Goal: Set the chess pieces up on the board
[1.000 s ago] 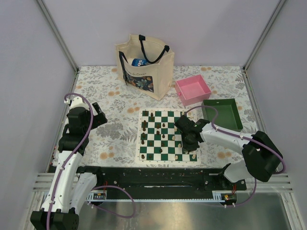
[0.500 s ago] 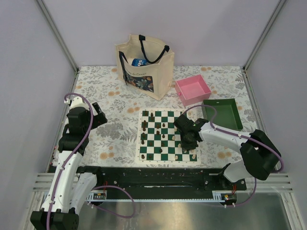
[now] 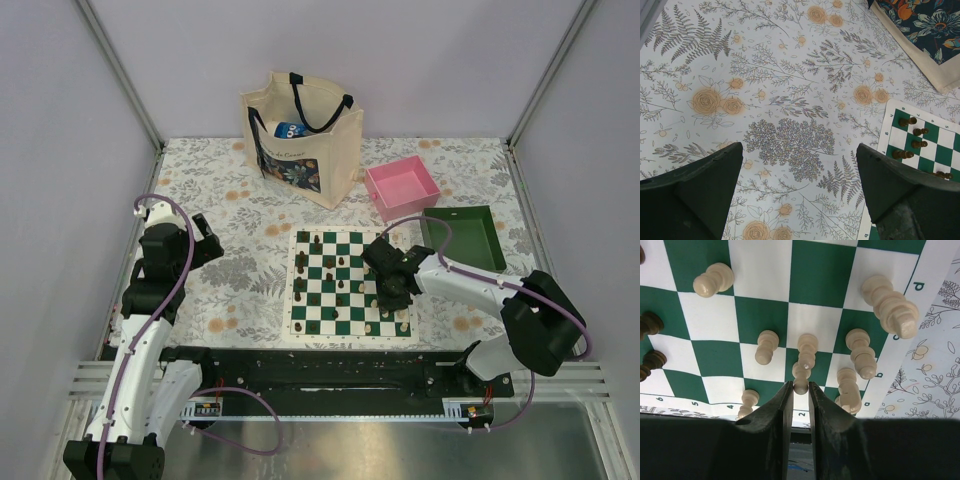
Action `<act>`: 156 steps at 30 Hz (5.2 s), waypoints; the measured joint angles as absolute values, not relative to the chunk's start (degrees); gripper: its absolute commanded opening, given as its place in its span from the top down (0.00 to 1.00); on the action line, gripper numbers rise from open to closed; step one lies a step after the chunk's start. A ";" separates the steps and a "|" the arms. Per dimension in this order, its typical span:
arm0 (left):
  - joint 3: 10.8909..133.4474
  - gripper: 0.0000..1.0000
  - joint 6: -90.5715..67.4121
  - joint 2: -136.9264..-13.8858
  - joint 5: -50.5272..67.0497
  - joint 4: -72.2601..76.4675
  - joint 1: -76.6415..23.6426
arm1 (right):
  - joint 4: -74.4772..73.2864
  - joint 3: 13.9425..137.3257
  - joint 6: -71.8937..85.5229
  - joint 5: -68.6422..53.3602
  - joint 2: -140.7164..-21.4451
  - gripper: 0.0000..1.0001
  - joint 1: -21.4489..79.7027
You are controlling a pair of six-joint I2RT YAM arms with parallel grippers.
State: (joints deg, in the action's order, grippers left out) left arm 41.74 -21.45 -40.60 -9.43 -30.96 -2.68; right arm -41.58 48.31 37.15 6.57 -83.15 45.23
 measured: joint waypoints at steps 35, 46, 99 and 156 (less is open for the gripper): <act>41.74 0.01 -21.47 -40.60 -9.41 -30.96 -2.68 | -42.65 52.93 36.10 1.45 -83.77 0.53 52.64; 41.74 0.01 -21.47 -40.51 -9.43 -30.96 -2.66 | -43.05 54.13 34.48 -1.72 -88.09 0.54 52.95; 41.74 0.01 -21.47 -40.10 -9.43 -30.96 -2.68 | -48.51 49.67 37.15 5.43 -84.42 0.79 52.56; 41.74 0.01 -21.45 -40.29 -9.45 -30.96 -2.66 | -42.68 55.07 32.82 12.45 -89.14 0.60 44.71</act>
State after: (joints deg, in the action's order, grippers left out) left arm 41.74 -21.45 -40.29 -9.45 -30.96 -2.66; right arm -42.68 55.07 32.82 12.45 -89.14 44.71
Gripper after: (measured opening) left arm 0.988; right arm 0.402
